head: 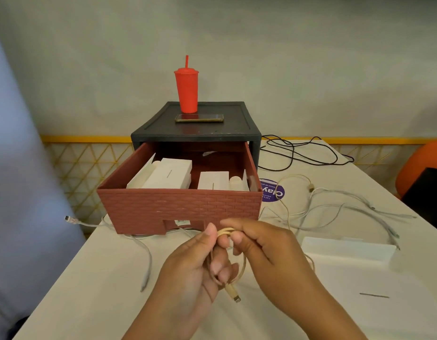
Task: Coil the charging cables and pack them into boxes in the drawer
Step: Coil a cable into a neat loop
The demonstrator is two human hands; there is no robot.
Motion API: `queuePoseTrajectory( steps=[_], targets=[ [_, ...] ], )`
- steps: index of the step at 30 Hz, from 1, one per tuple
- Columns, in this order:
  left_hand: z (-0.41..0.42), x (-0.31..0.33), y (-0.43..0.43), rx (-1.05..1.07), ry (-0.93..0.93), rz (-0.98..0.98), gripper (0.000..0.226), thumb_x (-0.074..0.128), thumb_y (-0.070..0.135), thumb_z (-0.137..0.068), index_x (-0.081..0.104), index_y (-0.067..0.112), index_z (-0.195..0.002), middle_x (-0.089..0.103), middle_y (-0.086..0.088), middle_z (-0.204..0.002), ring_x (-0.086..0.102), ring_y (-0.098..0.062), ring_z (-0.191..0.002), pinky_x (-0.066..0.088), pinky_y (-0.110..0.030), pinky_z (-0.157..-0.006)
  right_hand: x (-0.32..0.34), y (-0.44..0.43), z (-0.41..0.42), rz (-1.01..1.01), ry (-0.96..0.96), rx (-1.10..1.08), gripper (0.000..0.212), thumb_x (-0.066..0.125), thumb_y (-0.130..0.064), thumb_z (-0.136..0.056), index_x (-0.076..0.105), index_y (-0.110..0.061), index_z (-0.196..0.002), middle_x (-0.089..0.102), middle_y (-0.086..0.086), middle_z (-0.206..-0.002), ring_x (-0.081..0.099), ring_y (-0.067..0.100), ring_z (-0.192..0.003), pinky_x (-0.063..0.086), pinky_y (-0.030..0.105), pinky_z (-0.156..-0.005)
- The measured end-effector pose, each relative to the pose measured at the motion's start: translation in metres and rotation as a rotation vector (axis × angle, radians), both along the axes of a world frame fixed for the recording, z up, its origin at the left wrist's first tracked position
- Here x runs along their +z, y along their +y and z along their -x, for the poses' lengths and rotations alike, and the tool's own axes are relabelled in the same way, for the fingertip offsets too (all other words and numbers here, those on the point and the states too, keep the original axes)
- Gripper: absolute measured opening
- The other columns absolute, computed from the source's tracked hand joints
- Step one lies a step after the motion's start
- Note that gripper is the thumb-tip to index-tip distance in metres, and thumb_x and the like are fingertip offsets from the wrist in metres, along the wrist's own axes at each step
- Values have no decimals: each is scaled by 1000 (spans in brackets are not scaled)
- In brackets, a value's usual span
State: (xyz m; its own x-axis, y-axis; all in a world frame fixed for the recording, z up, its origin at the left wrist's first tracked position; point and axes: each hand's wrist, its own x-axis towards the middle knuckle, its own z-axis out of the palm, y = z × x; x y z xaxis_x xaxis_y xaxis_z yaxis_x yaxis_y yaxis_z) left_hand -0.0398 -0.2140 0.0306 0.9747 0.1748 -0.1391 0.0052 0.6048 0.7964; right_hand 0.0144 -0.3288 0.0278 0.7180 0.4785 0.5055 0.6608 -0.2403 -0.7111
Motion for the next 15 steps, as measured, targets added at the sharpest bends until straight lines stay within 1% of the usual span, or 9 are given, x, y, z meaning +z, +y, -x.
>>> queuePoseTrajectory(
  steps=[1,2,4,5,7,8,10,13,15],
  targets=[
    [0,-2,1,-22,-13,11,28,51,28,-74,62,4,-63,39,-5,-42,41,-14,-38,36,-33,-59,-2,1,1,-53,40,-17,24,49,-29,-86,69,-40,-93,60,-33,-74,59,-5,-77,42,5,-68],
    [1,-3,2,-47,-23,6,25,54,26,-74,65,5,-65,44,-6,-45,45,-15,-41,36,-34,-62,-4,2,1,-105,77,-39,23,50,-27,-87,66,-44,-90,60,-35,-74,58,-8,-76,41,3,-67],
    [1,-4,4,-90,-48,-83,7,69,17,-68,70,10,-70,54,-8,-54,51,-14,-50,40,-34,-64,-5,2,0,-189,99,-75,21,49,-27,-88,59,-45,-91,59,-38,-76,56,-12,-77,39,1,-68],
    [0,-5,5,-92,-56,-165,8,72,12,-65,70,13,-73,58,-7,-59,54,-13,-53,43,-31,-63,-4,2,0,-214,95,-88,21,47,-28,-86,59,-45,-91,59,-38,-75,56,-13,-77,39,1,-68],
    [-2,-8,6,-42,-69,-378,18,68,16,-62,69,15,-80,63,0,-64,55,-8,-58,48,-23,-60,-3,1,-2,-251,105,-109,21,46,-28,-83,60,-43,-89,58,-37,-71,56,-13,-75,39,2,-66],
    [-3,-10,6,15,-74,-497,20,71,15,-62,68,16,-82,64,4,-64,54,-5,-57,49,-19,-59,-3,1,-2,-262,111,-124,21,45,-28,-82,60,-42,-88,57,-37,-69,56,-13,-74,39,2,-65],
    [-3,-10,4,108,-101,-673,20,76,4,-70,68,17,-81,62,7,-62,52,-4,-53,46,-16,-56,-4,2,-2,-277,124,-152,21,45,-29,-82,61,-41,-87,57,-37,-66,55,-13,-72,38,2,-63],
    [-3,-8,3,158,-138,-734,27,67,-11,-74,67,15,-79,62,1,-59,52,-8,-46,45,-17,-49,-4,3,-3,-262,153,-175,20,44,-29,-83,61,-40,-84,56,-36,-61,55,-13,-70,39,3,-61],
    [-4,-7,5,173,-154,-731,32,64,-15,-75,65,16,-84,66,-3,-63,53,-9,-45,47,-19,-47,-4,1,-7,-224,199,-186,23,46,-28,-91,63,-41,-81,55,-32,-58,55,-8,-65,38,9,-56]
  ],
)
